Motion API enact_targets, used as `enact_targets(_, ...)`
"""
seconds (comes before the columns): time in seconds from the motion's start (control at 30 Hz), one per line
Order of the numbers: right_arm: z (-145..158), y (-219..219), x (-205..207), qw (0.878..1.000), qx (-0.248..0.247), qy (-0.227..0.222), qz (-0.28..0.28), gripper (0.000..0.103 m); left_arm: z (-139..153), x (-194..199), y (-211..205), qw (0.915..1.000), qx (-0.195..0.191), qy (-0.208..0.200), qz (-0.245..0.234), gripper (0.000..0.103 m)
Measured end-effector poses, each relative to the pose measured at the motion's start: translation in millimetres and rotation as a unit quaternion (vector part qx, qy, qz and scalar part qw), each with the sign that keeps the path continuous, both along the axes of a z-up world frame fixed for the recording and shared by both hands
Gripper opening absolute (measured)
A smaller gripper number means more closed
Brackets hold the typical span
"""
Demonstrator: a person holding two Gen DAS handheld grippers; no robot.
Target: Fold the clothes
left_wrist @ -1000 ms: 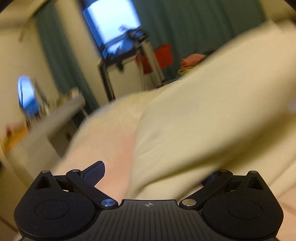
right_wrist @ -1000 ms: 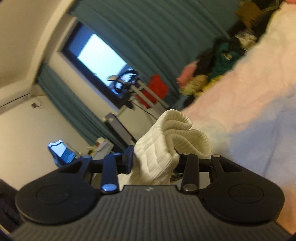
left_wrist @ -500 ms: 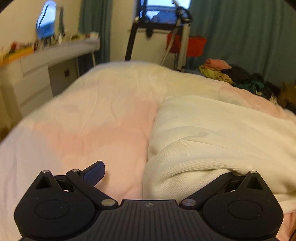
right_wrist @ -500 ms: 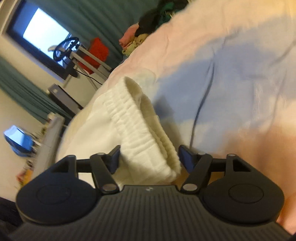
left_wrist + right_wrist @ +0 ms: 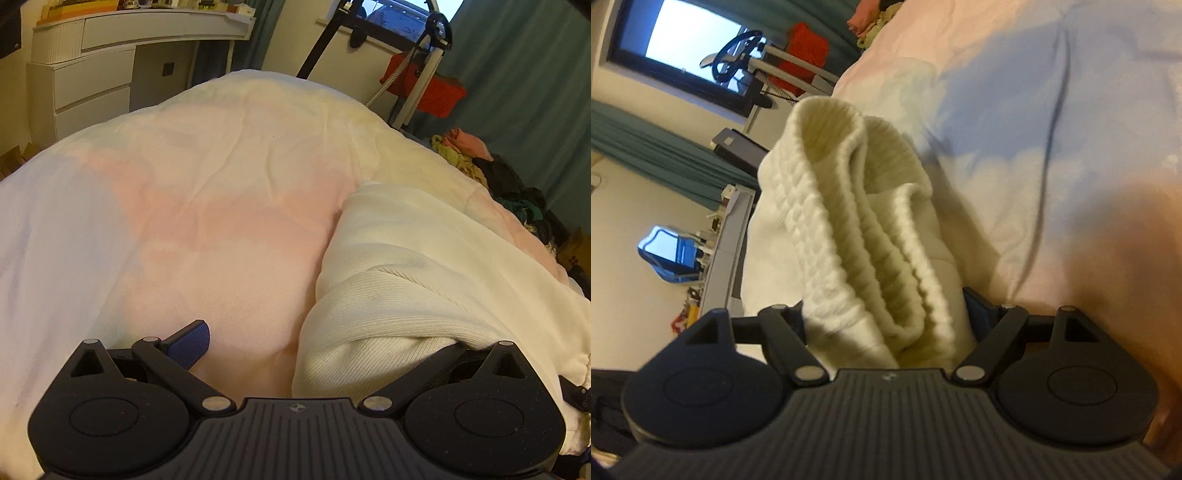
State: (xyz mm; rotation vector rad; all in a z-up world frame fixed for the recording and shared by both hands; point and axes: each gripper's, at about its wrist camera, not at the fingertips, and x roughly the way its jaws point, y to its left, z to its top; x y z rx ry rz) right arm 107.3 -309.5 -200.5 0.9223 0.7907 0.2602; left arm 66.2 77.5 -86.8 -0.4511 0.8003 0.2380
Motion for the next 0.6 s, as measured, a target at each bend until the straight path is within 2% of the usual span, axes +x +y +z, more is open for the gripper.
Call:
enact_targets(0.17, 13, 6, -5, 0.999, -0.009, -0.042, 0.01, 0.081, 1, 2, -6, 1.0, 0.001, 0.0, -0.008, 0.103)
enact_targets(0.23, 18, 9, -7, 0.998, -0.012, -0.059, 0.014, 0.079, 2, 3, -8, 0.9999, 0.002, 0.0, -0.012, 0.103)
enact_targets(0.3, 15, 11, -5, 0.999, -0.031, -0.042, 0.003, 0.067, 3, 4, -10, 0.9999, 0.003, 0.0, -0.016, 0.103)
enact_targets(0.43, 16, 12, -10, 0.998, -0.053, -0.035, -0.02, 0.054, 6, 0, -15, 0.9992, 0.002, 0.007, -0.039, 0.102)
enact_targets(0.53, 18, 12, -14, 0.997, -0.064, -0.034, -0.036, 0.05, 11, -9, -15, 0.9956, -0.031, 0.018, -0.087, 0.103)
enact_targets(0.6, 18, 10, -14, 0.996, -0.065, -0.037, -0.041, 0.049, 14, -19, -10, 0.9892, -0.075, 0.025, -0.124, 0.103)
